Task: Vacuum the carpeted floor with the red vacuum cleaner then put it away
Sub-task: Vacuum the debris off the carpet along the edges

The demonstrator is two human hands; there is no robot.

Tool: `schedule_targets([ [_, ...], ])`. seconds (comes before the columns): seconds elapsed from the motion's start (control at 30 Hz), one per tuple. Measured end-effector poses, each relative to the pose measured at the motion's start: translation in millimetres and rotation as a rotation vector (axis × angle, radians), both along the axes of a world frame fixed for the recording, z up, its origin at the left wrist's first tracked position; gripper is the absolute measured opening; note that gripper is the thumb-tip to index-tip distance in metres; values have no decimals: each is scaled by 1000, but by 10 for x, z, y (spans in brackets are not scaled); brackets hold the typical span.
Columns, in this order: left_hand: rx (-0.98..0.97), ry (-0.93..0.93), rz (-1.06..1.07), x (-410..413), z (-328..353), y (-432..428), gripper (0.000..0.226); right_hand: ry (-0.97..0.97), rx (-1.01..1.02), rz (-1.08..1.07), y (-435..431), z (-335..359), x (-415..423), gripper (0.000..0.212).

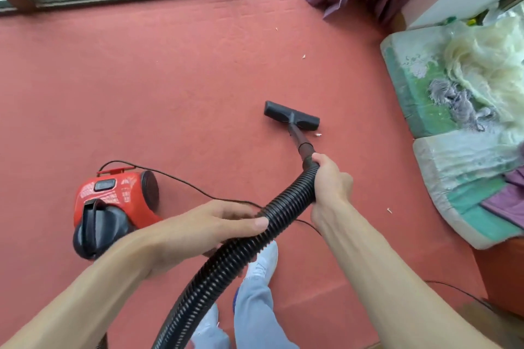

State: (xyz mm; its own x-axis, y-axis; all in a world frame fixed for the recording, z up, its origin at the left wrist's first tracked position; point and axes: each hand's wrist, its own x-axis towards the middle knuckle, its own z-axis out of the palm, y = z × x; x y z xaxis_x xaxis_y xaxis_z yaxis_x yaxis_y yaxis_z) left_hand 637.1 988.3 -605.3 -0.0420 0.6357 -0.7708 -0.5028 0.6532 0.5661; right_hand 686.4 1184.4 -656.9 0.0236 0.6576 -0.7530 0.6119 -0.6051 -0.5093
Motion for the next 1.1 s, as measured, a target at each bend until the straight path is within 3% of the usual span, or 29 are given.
schedule_targets([
  [0.13,14,-136,-201,-282,194,35,37,-58,-90,-76,-103,303,280,34],
  [0.3,-14,-94,-172,-483,276,286,36,32,-161,-251,55,298,182,22],
  [0.53,-58,46,-149,-410,-92,565,38,48,-194,-48,410,-95,-145,47],
  [0.63,-35,-3,-170,-346,-198,517,33,-11,-149,22,414,-189,-148,42],
  [0.77,10,-86,-205,-654,-104,361,27,-73,-75,25,346,-104,-193,20],
  [0.93,35,-192,-318,-1175,64,310,29,-64,-83,14,188,-3,-187,31],
  [1.1,-55,-71,-181,-1280,-36,439,27,-3,-45,49,346,-151,-482,29],
])
